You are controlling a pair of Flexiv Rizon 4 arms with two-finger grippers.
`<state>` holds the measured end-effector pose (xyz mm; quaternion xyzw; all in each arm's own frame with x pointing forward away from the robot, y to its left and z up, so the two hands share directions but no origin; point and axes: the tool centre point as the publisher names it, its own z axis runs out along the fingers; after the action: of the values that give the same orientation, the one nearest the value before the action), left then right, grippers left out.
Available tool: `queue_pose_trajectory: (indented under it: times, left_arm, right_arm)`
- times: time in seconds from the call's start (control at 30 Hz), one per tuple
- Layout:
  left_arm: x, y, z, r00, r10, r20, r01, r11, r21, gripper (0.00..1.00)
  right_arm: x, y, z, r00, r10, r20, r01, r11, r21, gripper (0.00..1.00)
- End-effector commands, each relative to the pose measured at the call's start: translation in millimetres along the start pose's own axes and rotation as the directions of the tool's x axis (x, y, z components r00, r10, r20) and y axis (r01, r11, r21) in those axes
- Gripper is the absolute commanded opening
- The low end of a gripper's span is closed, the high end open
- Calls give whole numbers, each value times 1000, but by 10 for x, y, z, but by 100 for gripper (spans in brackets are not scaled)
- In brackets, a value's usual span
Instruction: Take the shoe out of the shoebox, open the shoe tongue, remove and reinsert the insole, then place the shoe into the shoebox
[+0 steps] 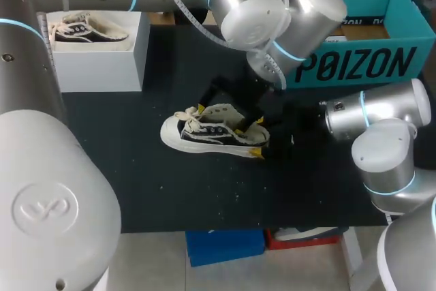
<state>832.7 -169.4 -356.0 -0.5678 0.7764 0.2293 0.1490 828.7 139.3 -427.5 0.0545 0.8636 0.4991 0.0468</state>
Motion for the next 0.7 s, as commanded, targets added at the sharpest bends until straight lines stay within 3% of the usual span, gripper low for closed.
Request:
queue_pose_trajectory:
  times: [0.03, 0.17, 0.37, 0.5, 0.7]
  left_arm:
    - [23, -33, 5, 1000, -6, 27, 6, 1000, -4, 95]
    - [-1, -25, 10, 999, -14, 44, 14, 1000, 8, 45]
    - [-28, -7, 50, 996, -11, 87, 9, 1000, 23, 28]
    - [-27, -9, 92, 996, -13, 93, 12, 1000, 10, 0]
    - [-32, -13, 44, 996, -12, 88, 9, 1000, 26, 0]
  right_arm:
    - [4, 0, 18, 1000, 2, 1, -2, 1000, 3, 0]
    - [4, 0, 18, 1000, 2, 1, -2, 1000, 3, 0]
    - [4, 0, 18, 1000, 2, 1, -2, 1000, 3, 0]
    - [4, 0, 18, 1000, 2, 1, -2, 1000, 3, 0]
    - [4, 0, 18, 1000, 2, 1, -2, 1000, 3, 0]
